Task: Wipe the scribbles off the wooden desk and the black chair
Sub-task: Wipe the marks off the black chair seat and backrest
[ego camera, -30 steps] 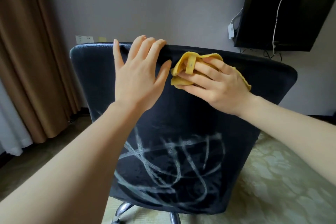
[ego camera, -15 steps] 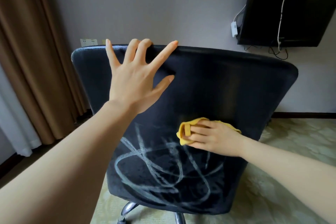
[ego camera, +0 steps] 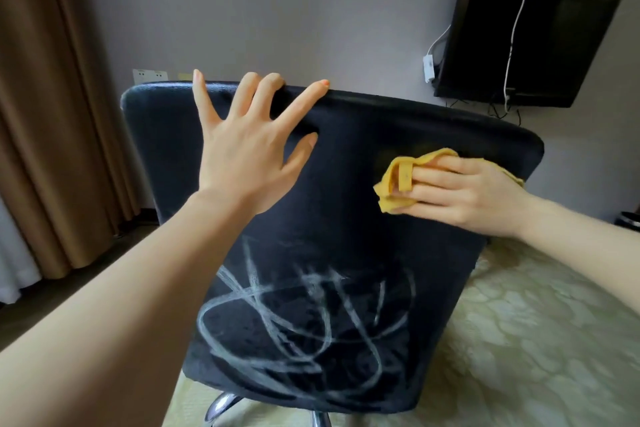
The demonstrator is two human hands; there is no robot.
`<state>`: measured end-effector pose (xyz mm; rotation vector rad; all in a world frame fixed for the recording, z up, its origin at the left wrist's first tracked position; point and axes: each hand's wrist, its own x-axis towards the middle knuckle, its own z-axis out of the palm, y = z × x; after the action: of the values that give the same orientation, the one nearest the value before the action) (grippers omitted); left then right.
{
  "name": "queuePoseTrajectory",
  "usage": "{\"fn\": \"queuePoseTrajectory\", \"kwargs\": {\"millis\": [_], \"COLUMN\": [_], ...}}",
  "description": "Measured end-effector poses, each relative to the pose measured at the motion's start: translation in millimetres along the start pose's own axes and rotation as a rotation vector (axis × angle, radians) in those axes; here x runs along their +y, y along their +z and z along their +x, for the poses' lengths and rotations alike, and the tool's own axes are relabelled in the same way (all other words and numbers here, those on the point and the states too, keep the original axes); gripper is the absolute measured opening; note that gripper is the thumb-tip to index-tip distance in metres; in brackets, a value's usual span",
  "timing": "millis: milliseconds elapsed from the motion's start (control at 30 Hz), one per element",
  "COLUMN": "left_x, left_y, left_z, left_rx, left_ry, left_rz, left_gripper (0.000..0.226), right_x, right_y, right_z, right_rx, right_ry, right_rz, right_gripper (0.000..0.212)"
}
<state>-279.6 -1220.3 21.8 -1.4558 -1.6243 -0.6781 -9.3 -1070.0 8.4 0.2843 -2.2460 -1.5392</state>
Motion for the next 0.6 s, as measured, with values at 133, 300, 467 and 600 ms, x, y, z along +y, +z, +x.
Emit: {"fn": "queuePoseTrajectory", "kwargs": {"millis": [133,300,467,600], "left_x": [-4.8,-16.8,-31.7,-41.8], "left_y": [0.0,-0.9,-4.8,-6.6], "left_z": [0.1,0.1,0.2,0.0], "left_rx": [-0.006,-0.057,-0.094,-0.132], "left_ry": [0.003,-0.002,-0.033,-0.054], "left_rz": [0.005,0.029,0.043,0.099], "left_gripper": [0.050,0.048,0.048,0.052], "right_x": [14.8,3.6,-29.3,-68.3], "right_y": [-8.7,-8.4,13.9,33.1], "right_z": [43.6,98.9,124.1,114.4], "right_rx": [0.130,0.290,0.300,0.221], "right_ry": [0.099,0.282,0.387,0.352], "right_rz": [-0.050,-0.068,-0.044,0.060], "right_gripper": [0.029,0.022,0.019,0.022]}}
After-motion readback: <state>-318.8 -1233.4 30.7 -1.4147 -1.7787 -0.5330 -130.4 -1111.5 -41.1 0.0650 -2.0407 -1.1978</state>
